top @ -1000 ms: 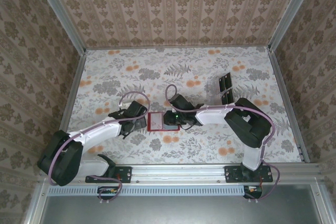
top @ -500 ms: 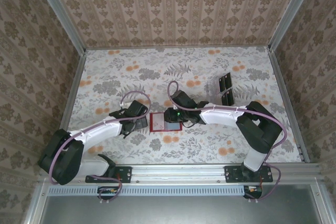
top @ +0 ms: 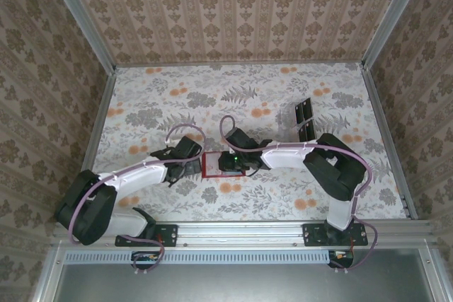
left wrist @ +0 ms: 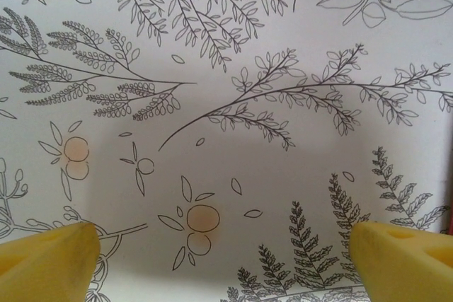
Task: Put the credit cards into the card holder
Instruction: Insert the credit card into the card slot.
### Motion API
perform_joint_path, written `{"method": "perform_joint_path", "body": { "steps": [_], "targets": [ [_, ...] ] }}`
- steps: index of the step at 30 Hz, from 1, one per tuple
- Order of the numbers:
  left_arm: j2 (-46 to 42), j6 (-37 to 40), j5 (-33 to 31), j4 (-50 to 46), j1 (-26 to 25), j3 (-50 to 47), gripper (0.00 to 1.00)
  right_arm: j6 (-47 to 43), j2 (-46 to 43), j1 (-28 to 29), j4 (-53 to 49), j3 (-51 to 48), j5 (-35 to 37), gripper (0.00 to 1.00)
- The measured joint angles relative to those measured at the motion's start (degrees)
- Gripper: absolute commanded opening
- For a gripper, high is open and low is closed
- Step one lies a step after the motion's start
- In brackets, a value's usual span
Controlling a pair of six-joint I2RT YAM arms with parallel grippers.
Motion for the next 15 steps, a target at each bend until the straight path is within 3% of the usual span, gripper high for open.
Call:
{"method": "perform_joint_path", "body": {
  "steps": [15],
  "targets": [
    [0.59, -0.09, 0.17, 0.68, -0.31, -0.76, 1.00, 0.46, 1.42, 0.66, 1.95, 0.55, -1.42, 0.14]
  ]
}}
